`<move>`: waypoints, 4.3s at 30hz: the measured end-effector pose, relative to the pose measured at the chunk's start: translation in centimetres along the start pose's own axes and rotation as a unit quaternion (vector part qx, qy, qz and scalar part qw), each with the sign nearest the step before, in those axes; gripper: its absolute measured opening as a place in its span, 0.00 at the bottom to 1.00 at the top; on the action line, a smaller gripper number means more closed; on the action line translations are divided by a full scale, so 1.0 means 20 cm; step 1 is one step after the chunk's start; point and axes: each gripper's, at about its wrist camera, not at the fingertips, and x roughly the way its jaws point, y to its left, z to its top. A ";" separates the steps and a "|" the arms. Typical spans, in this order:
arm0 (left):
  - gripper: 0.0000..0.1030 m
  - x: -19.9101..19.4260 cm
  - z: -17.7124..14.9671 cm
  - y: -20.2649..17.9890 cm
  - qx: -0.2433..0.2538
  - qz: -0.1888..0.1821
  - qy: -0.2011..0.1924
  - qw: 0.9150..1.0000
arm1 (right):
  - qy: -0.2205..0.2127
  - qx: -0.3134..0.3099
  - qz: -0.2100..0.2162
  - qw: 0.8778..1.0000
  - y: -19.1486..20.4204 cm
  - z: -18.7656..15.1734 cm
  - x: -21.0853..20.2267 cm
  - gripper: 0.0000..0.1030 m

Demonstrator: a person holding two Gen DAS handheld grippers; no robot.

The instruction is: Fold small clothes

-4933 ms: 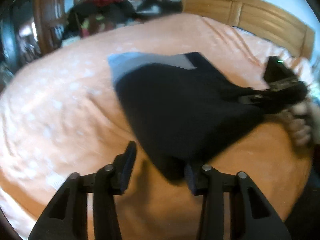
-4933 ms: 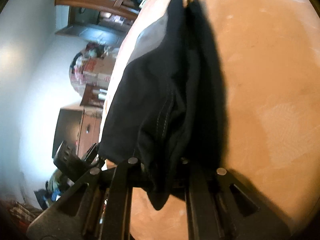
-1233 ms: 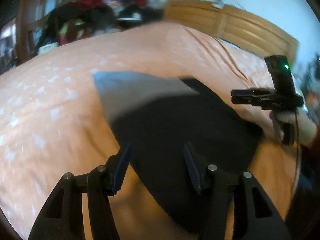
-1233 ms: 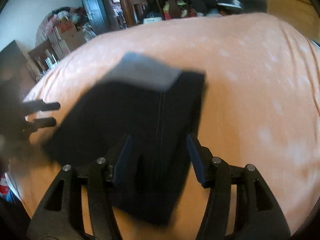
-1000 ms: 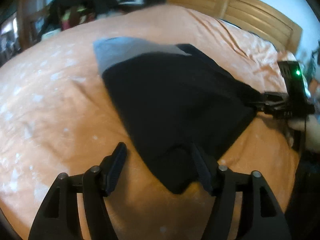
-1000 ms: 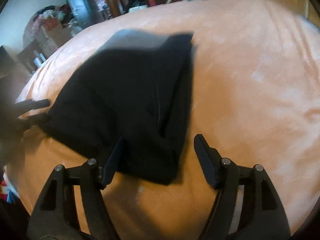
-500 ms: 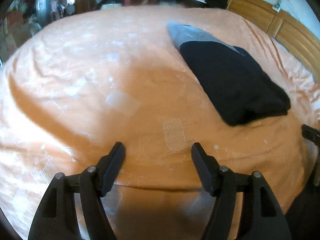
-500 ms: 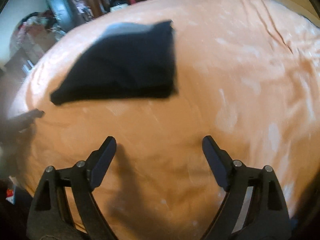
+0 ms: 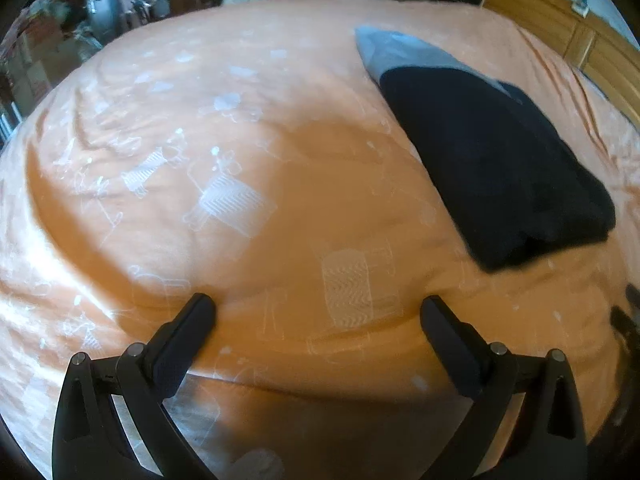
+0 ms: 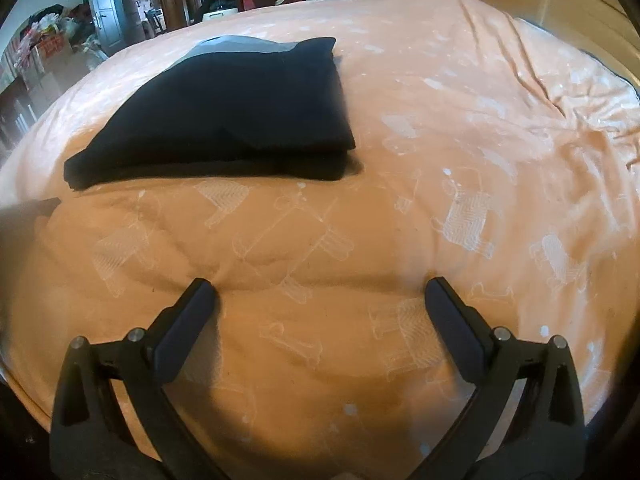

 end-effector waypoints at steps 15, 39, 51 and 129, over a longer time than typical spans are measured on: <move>1.00 -0.02 -0.06 0.01 0.007 -0.004 -0.033 0.999 | -0.003 0.005 0.002 1.000 0.01 -0.02 0.03 1.00; 1.00 -0.01 -0.07 0.01 0.004 -0.005 -0.039 0.999 | -0.004 -0.002 0.004 1.000 0.01 -0.03 0.03 1.00; 1.00 -0.01 -0.07 0.01 0.005 -0.005 -0.038 0.999 | -0.004 -0.002 0.005 1.000 0.01 -0.03 0.03 1.00; 1.00 -0.01 -0.06 0.01 0.005 -0.007 -0.041 0.999 | -0.003 -0.003 0.005 1.000 0.02 -0.03 0.03 1.00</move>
